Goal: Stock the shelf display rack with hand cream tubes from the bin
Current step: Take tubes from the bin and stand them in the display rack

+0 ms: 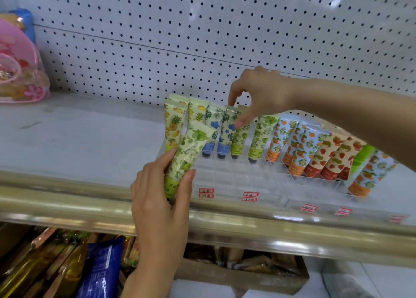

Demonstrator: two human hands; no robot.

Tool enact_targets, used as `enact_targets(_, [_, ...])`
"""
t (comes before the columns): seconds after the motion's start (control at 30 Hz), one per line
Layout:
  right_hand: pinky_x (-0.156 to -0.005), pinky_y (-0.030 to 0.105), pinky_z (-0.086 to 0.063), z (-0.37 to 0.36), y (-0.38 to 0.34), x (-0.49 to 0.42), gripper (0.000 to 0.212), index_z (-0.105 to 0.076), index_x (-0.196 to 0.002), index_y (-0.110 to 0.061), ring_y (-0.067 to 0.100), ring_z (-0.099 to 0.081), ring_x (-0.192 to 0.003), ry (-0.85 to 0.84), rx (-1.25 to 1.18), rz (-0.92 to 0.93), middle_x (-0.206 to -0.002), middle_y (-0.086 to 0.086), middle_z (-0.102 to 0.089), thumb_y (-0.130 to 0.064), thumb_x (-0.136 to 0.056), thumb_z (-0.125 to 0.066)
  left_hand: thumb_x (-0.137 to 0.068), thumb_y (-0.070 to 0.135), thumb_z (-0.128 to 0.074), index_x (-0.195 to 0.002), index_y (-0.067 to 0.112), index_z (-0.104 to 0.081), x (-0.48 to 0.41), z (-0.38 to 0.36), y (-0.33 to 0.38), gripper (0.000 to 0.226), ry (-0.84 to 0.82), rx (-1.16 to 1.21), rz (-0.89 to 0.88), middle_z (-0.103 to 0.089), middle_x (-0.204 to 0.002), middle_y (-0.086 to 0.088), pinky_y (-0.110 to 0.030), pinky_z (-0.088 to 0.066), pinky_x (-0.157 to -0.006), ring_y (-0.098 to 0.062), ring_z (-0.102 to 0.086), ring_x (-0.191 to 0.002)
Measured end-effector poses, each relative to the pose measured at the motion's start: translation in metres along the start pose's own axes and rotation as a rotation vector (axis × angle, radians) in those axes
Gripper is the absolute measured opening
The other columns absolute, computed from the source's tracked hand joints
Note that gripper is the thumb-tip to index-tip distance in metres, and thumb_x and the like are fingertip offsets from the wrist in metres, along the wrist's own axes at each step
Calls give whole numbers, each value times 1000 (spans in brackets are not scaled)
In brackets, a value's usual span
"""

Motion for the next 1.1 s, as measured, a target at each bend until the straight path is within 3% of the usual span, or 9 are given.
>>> enact_targets(0.17, [-82,25,-33,27,-1,35,44,-61,-111,-30,9,-43,-103,108,-189,80,-106,-9,-49,-38,-71,-78,-89,44,-49,-124,34,-47,1,1,6,37,-9,11,21,-49,-105,29,-14,-40,-79,-2,-51,-94])
enact_targets(0.27, [-84,23,-41,19,-12,54,38,-63,-104,-36,3,-52,-100,35,-347,120,-102,-19,-55,-38,-69,-78,-89,43,-50,-125,33,-48,5,-1,10,37,-24,22,28,-50,-107,27,-12,-39,-82,-3,-51,-97])
enact_targets(0.37, [-79,19,-49,10,-23,68,35,-65,-98,-38,-3,-58,-93,-48,-489,148,-99,-17,-63,-37,-66,-80,-88,42,-52,-125,32,-49,8,-1,16,38,-26,33,30,-53,-107,21,-10,-40,-83,-2,-52,-101])
enact_targets(0.53, [-68,19,-49,-6,-47,94,32,-67,-99,-29,3,-61,-75,-205,-708,173,-92,-3,-69,-45,-72,-71,-89,31,-59,-124,23,-53,11,0,32,37,-35,29,-23,-55,-109,10,-5,-40,-77,13,-49,-99])
enact_targets(0.63, [-71,21,-53,-11,-51,105,35,-69,-100,-16,4,-66,-74,-184,-802,128,-86,-2,-71,-45,-82,-61,-90,36,-56,-126,30,-48,14,-2,44,37,-78,33,-65,-51,-107,15,-14,-47,-72,12,-49,-101])
enact_targets(0.7, [-66,17,-53,-11,-47,109,32,-71,-98,-13,3,-66,-70,-155,-846,85,-79,-4,-71,-40,-83,-63,-88,37,-54,-126,29,-47,17,-4,52,39,-104,0,-117,-50,-105,15,-6,-42,-76,16,-47,-101])
enact_targets(0.9, [-64,18,-50,3,-24,123,11,-72,-84,-16,1,-61,-61,-126,-749,24,-71,-3,-70,-27,-84,-68,-88,47,-50,-128,31,-44,27,-21,65,43,-246,-47,-168,-46,-107,23,-3,-36,-81,15,-46,-100])
enact_targets(1.0, [-46,12,-36,24,2,120,16,-66,-74,-19,0,-49,-47,21,-476,-18,-54,-9,-58,-32,-83,-68,-92,55,-39,-133,33,-39,32,-36,61,47,-369,-154,-163,-48,-119,19,-17,-35,-92,4,-42,-112])
enact_targets(1.1, [-49,21,-34,33,27,118,18,-63,-80,-17,9,-51,-57,132,-258,-84,-66,-4,-58,-34,-85,-65,-94,58,-29,-136,30,-42,36,-47,52,52,-473,-309,-161,-48,-134,10,-28,-27,-104,-1,-33,-124])
Point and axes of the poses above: each hand's wrist, its own x-axis away from the middle knuckle, its own z-axis out of the back of the hand, y = z × x, the point moved 9 cm from there along -x, towards the middle knuckle
